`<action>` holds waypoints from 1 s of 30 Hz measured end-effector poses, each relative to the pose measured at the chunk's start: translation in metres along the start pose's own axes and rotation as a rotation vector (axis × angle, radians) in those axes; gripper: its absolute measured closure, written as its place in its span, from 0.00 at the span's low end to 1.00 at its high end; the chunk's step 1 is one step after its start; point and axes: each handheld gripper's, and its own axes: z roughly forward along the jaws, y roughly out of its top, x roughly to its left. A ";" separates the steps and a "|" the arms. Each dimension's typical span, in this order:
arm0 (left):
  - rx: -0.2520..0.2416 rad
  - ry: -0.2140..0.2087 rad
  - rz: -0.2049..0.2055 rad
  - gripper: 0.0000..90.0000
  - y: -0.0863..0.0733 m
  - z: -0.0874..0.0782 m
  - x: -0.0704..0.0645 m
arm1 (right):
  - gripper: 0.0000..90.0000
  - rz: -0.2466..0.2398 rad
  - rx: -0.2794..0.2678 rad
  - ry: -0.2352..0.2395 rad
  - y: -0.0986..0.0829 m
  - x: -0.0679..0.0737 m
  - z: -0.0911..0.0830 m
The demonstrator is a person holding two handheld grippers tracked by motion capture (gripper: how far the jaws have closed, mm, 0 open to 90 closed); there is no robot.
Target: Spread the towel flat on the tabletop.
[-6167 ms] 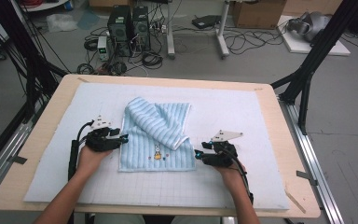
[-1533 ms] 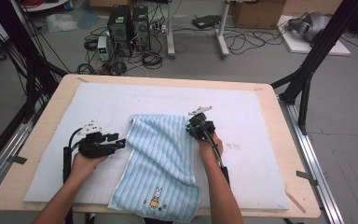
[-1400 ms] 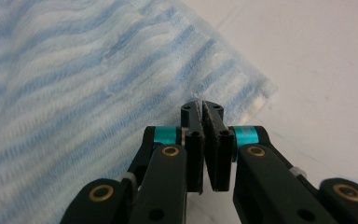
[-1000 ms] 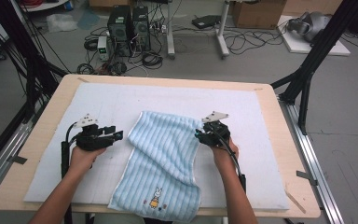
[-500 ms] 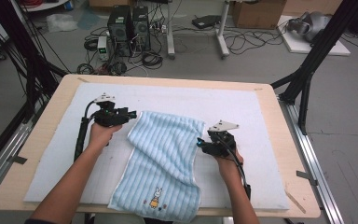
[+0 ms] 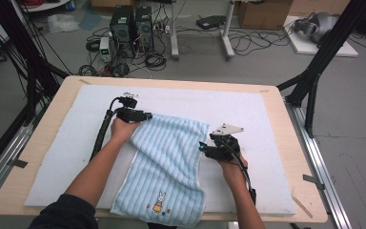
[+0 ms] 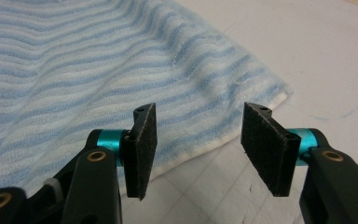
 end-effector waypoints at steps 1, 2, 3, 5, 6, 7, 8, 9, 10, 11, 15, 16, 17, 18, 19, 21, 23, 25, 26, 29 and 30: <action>0.003 0.007 0.017 0.65 0.000 0.000 -0.002 | 0.50 0.001 -0.001 0.000 0.000 0.000 0.000; 0.012 -0.005 0.036 0.70 0.000 -0.001 -0.004 | 0.50 0.003 -0.001 0.001 0.000 0.000 0.000; 0.023 -0.005 0.061 0.77 0.000 -0.001 -0.006 | 0.50 0.002 -0.001 -0.001 0.000 0.001 0.000; 0.033 -0.016 0.111 0.88 0.000 -0.002 -0.010 | 0.49 0.002 0.002 0.000 0.000 0.001 0.000; 0.035 -0.005 0.140 0.91 0.000 -0.002 -0.012 | 0.49 0.004 0.004 0.001 0.000 0.001 0.001; 0.031 0.009 0.166 0.93 0.001 -0.003 -0.013 | 0.49 0.002 0.005 0.001 0.000 0.001 0.001; 0.014 0.030 0.177 0.94 0.001 -0.003 -0.013 | 0.49 0.001 0.003 0.003 0.000 0.001 0.002; -0.001 0.057 0.180 0.94 0.002 -0.003 -0.012 | 0.49 0.003 0.003 0.007 0.000 0.002 0.002; -0.020 0.074 0.177 0.94 0.002 -0.003 -0.010 | 0.49 0.003 0.005 0.008 0.000 0.002 0.002; -0.042 0.092 0.168 0.94 0.002 -0.003 -0.008 | 0.49 0.002 0.004 0.009 0.000 0.002 0.002; -0.125 0.186 0.128 0.94 0.006 -0.006 0.002 | 0.49 0.009 0.002 0.010 -0.001 0.001 0.003; -0.146 0.206 0.115 0.94 0.006 -0.008 0.004 | 0.49 0.013 0.002 0.013 -0.001 0.001 0.003; -0.157 0.207 0.100 0.94 0.007 -0.009 0.007 | 0.49 0.012 0.001 0.010 -0.001 0.001 0.003; -0.161 0.183 0.081 0.93 0.006 -0.009 0.009 | 0.49 0.018 0.001 0.011 -0.001 0.000 0.003; -0.157 0.158 0.074 0.90 0.005 -0.009 0.010 | 0.49 0.022 -0.003 0.009 -0.001 0.000 0.003; -0.161 0.155 0.060 0.70 0.003 -0.011 0.011 | 0.50 0.036 -0.008 -0.003 -0.001 -0.002 0.004; -0.187 0.144 0.050 0.65 -0.001 -0.017 0.012 | 0.59 0.052 -0.020 -0.001 -0.001 -0.006 0.006; -0.197 0.133 0.047 0.59 -0.005 -0.024 0.013 | 0.63 0.063 -0.020 -0.020 0.002 -0.012 0.009; -0.206 0.127 0.045 0.58 -0.007 -0.026 0.014 | 0.63 0.090 -0.024 -0.024 0.003 -0.015 0.011; -0.206 0.110 0.035 0.57 -0.012 -0.035 0.017 | 0.64 0.145 -0.039 -0.018 0.008 -0.026 0.019; -0.193 0.102 0.025 0.56 -0.012 -0.037 0.018 | 0.64 0.161 -0.035 -0.009 0.010 -0.028 0.024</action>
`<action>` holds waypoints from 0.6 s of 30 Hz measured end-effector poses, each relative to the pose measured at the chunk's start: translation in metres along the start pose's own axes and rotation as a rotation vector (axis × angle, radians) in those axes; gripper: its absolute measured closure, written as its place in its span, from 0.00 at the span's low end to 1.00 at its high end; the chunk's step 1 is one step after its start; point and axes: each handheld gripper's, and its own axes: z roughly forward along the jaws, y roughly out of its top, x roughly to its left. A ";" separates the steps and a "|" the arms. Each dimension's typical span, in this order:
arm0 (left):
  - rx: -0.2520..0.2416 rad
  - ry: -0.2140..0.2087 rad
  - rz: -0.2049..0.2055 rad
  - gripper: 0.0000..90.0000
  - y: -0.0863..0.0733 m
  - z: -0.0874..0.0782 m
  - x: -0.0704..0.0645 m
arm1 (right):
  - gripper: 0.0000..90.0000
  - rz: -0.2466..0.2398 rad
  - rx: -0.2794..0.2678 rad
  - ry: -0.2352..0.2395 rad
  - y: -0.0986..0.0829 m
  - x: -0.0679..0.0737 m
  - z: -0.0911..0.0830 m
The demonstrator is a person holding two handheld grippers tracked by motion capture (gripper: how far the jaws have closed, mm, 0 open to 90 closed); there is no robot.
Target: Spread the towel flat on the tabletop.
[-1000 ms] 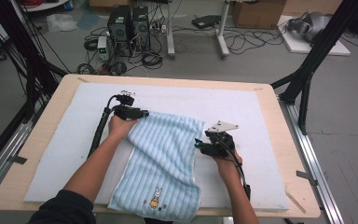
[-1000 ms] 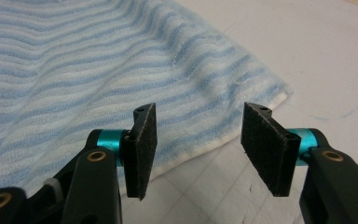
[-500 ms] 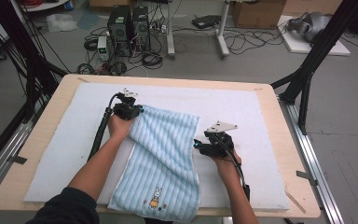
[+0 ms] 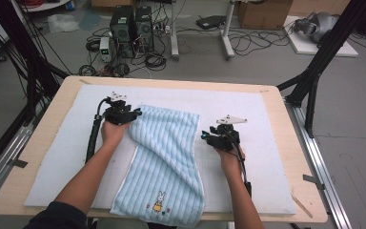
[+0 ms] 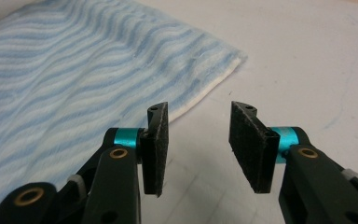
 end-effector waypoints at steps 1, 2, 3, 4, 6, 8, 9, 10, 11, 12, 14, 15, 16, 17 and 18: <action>0.007 -0.009 -0.004 0.55 0.000 -0.002 0.001 | 0.66 0.008 0.005 0.010 0.002 -0.002 0.005; 0.008 -0.015 -0.004 0.55 0.001 -0.004 0.000 | 0.67 0.009 0.014 0.007 0.005 -0.002 0.011; 0.001 -0.018 -0.004 0.55 0.002 -0.005 0.000 | 0.68 0.007 0.020 0.000 0.008 -0.002 0.016; -0.003 -0.026 -0.003 0.55 0.003 -0.007 -0.001 | 0.68 0.011 0.035 0.003 0.011 -0.002 0.022; -0.006 -0.041 0.001 0.55 0.004 -0.010 -0.003 | 0.64 -0.011 0.051 -0.019 0.019 0.001 0.035; 0.001 -0.045 0.017 0.55 0.005 -0.012 -0.005 | 0.60 -0.012 0.071 -0.043 0.025 0.003 0.047; 0.001 -0.044 0.025 0.55 0.006 -0.013 -0.006 | 0.61 -0.005 0.081 -0.050 0.027 0.003 0.053; -0.004 -0.042 0.027 0.55 0.006 -0.014 -0.006 | 0.62 -0.003 0.094 -0.055 0.028 0.002 0.058; -0.008 -0.044 0.027 0.55 0.006 -0.015 -0.006 | 0.64 -0.004 0.099 -0.066 0.030 0.002 0.062; -0.006 -0.049 0.031 0.55 0.007 -0.016 -0.005 | 0.66 0.004 0.107 -0.067 0.031 0.002 0.065; 0.008 -0.052 0.039 0.54 0.006 -0.018 -0.004 | 0.72 -0.010 0.122 -0.070 0.032 0.002 0.072; 0.009 -0.050 0.033 0.54 0.005 -0.019 -0.004 | 0.79 -0.015 0.128 -0.077 0.034 0.002 0.073; 0.006 -0.046 0.033 0.54 0.004 -0.020 -0.003 | 0.91 -0.036 0.133 -0.067 0.036 0.002 0.074; 0.002 -0.039 0.027 0.53 0.002 -0.021 -0.002 | 0.95 -0.061 0.147 -0.065 0.038 0.002 0.075; 0.005 -0.036 0.019 0.53 -0.001 -0.022 -0.001 | 0.96 -0.096 0.161 -0.094 0.041 0.003 0.076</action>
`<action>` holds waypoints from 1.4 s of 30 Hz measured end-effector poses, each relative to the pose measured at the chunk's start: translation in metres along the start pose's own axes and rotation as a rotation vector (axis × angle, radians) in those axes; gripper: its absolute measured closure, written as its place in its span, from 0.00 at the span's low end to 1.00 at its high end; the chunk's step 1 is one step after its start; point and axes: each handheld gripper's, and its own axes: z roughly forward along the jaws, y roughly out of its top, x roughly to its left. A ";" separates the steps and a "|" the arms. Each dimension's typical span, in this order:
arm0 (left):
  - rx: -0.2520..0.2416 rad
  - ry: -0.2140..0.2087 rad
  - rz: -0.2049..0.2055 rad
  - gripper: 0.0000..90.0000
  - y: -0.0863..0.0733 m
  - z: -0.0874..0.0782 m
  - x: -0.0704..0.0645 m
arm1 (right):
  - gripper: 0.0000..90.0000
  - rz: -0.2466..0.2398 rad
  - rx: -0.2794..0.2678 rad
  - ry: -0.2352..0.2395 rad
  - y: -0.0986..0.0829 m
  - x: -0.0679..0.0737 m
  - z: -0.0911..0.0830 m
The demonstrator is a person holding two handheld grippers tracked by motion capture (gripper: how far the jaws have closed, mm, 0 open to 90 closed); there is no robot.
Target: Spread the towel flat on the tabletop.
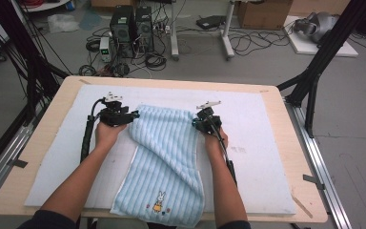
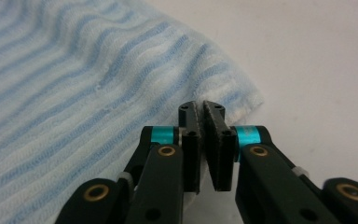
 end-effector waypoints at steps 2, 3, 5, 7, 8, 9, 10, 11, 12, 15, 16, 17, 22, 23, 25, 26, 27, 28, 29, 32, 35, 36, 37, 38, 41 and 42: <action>0.013 0.004 -0.006 0.53 -0.006 -0.001 0.002 | 0.96 -0.048 0.017 -0.081 0.005 -0.002 0.002; 0.019 0.002 -0.011 0.53 -0.008 -0.002 0.002 | 0.96 -0.050 0.018 -0.118 0.006 -0.004 0.003; 0.032 0.000 -0.014 0.51 -0.012 -0.002 0.002 | 0.96 -0.023 -0.003 -0.199 0.007 -0.011 0.003; 0.038 -0.018 -0.022 0.51 -0.014 -0.001 0.000 | 0.94 0.000 -0.026 -0.257 0.007 -0.016 0.001; 0.049 -0.034 -0.015 0.51 -0.015 -0.001 -0.001 | 0.91 0.024 -0.030 -0.247 0.006 -0.018 0.000; 0.056 -0.048 -0.007 0.50 -0.015 0.001 -0.003 | 0.88 0.032 -0.031 -0.233 0.005 -0.020 -0.001; 0.061 -0.056 0.000 0.50 -0.016 0.002 -0.004 | 0.85 0.036 -0.039 -0.214 0.004 -0.021 -0.003; 0.065 -0.067 0.000 0.50 -0.017 0.003 -0.006 | 0.84 0.038 -0.061 -0.195 0.003 -0.021 -0.007; 0.070 -0.079 -0.001 0.50 -0.017 0.004 -0.007 | 0.81 0.036 -0.079 -0.186 0.002 -0.021 -0.012; 0.082 -0.113 0.008 0.50 -0.019 0.010 -0.013 | 0.77 0.040 -0.111 -0.132 -0.002 -0.022 -0.025; 0.085 -0.127 0.004 0.50 -0.019 0.012 -0.016 | 0.76 0.041 -0.117 -0.112 -0.003 -0.023 -0.029; 0.092 -0.143 0.007 0.51 -0.020 0.014 -0.018 | 0.75 0.039 -0.115 -0.098 -0.005 -0.023 -0.032; 0.107 -0.154 0.023 0.56 -0.025 0.025 -0.025 | 0.71 0.028 -0.107 -0.045 -0.016 -0.022 -0.054; 0.105 -0.142 0.037 0.58 -0.025 0.025 -0.026 | 0.71 0.020 -0.112 -0.037 -0.018 -0.021 -0.058; 0.108 -0.109 0.078 0.65 -0.025 0.026 -0.029 | 0.69 0.024 -0.117 -0.024 -0.023 -0.019 -0.065; 0.101 -0.083 0.118 0.77 -0.025 0.026 -0.031 | 0.69 0.016 -0.118 -0.023 -0.026 -0.018 -0.067; 0.099 -0.102 0.128 0.91 -0.024 0.026 -0.030 | 0.68 0.018 -0.115 -0.017 -0.028 -0.018 -0.068; 0.100 -0.098 0.121 0.95 -0.024 0.026 -0.030 | 0.67 0.025 -0.111 -0.010 -0.029 -0.018 -0.068; 0.104 -0.097 0.120 0.96 -0.024 0.026 -0.029 | 0.67 0.030 -0.109 -0.009 -0.031 -0.017 -0.067; 0.088 -0.037 0.082 0.97 -0.023 0.026 -0.022 | 0.66 0.045 -0.104 0.003 -0.033 -0.016 -0.064; 0.069 0.046 0.011 0.97 -0.022 0.023 -0.004 | 0.66 0.060 -0.110 0.035 -0.035 -0.014 -0.060; 0.068 0.070 -0.005 0.97 -0.022 0.021 0.002 | 0.66 0.069 -0.114 0.048 -0.036 -0.012 -0.058; 0.058 0.086 -0.026 0.97 -0.022 0.020 0.007 | 0.66 0.067 -0.115 0.053 -0.036 -0.011 -0.055; 0.056 0.097 -0.036 0.97 -0.023 0.019 0.012 | 0.66 0.075 -0.110 0.060 -0.036 -0.009 -0.052; 0.047 0.083 -0.068 0.96 -0.024 0.015 0.019 | 0.65 0.092 -0.114 0.096 -0.034 -0.001 -0.043; 0.044 0.079 -0.069 0.94 -0.024 0.015 0.019 | 0.64 0.090 -0.114 0.109 -0.033 0.003 -0.040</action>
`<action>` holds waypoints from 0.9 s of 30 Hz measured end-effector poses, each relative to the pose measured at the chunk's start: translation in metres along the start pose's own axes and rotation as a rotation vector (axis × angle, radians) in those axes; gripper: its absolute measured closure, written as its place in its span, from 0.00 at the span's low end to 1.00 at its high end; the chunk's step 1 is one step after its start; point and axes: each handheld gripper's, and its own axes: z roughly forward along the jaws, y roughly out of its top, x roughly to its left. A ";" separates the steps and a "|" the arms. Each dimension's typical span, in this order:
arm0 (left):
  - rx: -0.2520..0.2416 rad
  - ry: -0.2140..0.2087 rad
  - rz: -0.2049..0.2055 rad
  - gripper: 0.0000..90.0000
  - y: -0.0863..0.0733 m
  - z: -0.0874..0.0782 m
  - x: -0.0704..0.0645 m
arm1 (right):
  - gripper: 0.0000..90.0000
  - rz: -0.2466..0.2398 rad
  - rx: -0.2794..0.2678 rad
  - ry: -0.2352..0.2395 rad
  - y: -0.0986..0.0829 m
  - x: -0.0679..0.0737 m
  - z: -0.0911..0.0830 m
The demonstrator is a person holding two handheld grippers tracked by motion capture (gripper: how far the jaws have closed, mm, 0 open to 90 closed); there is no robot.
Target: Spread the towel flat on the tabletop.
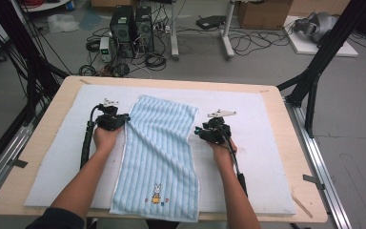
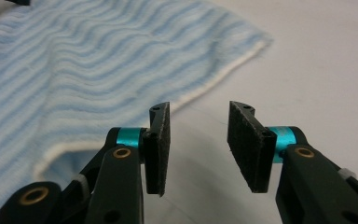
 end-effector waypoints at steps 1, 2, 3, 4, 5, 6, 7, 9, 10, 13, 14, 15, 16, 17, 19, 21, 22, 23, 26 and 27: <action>0.003 -0.009 -0.002 0.88 0.000 -0.001 0.001 | 0.62 0.002 -0.002 0.013 0.001 0.003 0.004; 0.002 -0.014 -0.022 0.77 0.000 -0.001 0.001 | 0.61 0.006 0.000 0.017 0.002 0.006 0.007; 0.003 -0.020 -0.034 0.70 0.000 -0.002 0.002 | 0.61 0.009 0.001 0.018 0.004 0.009 0.011; -0.005 -0.021 -0.038 0.67 -0.001 -0.004 0.003 | 0.61 0.006 0.001 0.016 0.005 0.011 0.015; -0.007 -0.025 -0.039 0.65 -0.001 -0.005 0.003 | 0.62 0.003 0.006 0.011 0.006 0.012 0.018; -0.009 -0.028 -0.038 0.63 -0.001 -0.006 0.003 | 0.63 -0.003 0.020 -0.001 0.007 0.014 0.022; -0.011 -0.031 -0.038 0.62 -0.001 -0.008 0.003 | 0.65 -0.018 0.044 -0.024 0.008 0.015 0.026; -0.019 -0.042 -0.041 0.61 -0.002 -0.011 0.003 | 0.74 -0.036 0.055 -0.041 0.008 0.016 0.032; -0.018 -0.051 -0.044 0.60 -0.002 -0.012 0.003 | 0.81 -0.046 0.054 -0.040 0.009 0.015 0.032; -0.018 -0.073 -0.050 0.60 -0.003 -0.014 0.002 | 0.96 -0.053 0.061 -0.036 0.012 0.010 0.035; -0.016 -0.075 -0.047 0.59 -0.004 -0.014 0.002 | 0.96 -0.072 0.068 -0.080 0.015 0.008 0.036; -0.014 -0.084 -0.054 0.59 -0.005 -0.014 0.001 | 0.96 -0.083 0.076 -0.114 0.017 0.006 0.037; 0.000 -0.096 -0.054 0.59 -0.006 -0.014 -0.001 | 0.96 -0.081 0.083 -0.155 0.020 0.004 0.038; 0.018 -0.110 -0.051 0.58 -0.006 -0.014 -0.002 | 0.96 -0.088 0.088 -0.202 0.023 0.000 0.038; 0.040 -0.145 -0.054 0.58 -0.006 -0.014 -0.008 | 0.93 -0.077 0.069 -0.312 0.026 -0.010 0.037; 0.014 -0.165 -0.041 0.59 -0.007 -0.016 -0.015 | 0.84 0.020 0.027 -0.304 0.025 -0.023 0.032; 0.011 -0.173 -0.032 0.59 -0.007 -0.016 -0.017 | 0.79 0.055 0.007 -0.287 0.024 -0.026 0.029; 0.011 -0.177 -0.030 0.59 -0.007 -0.016 -0.018 | 0.78 0.062 -0.004 -0.275 0.024 -0.027 0.025; 0.030 -0.190 -0.033 0.59 -0.008 -0.014 -0.019 | 0.75 0.032 -0.017 -0.230 0.024 -0.024 0.016; 0.034 -0.193 -0.031 0.59 -0.008 -0.013 -0.019 | 0.74 0.024 -0.018 -0.214 0.024 -0.022 0.013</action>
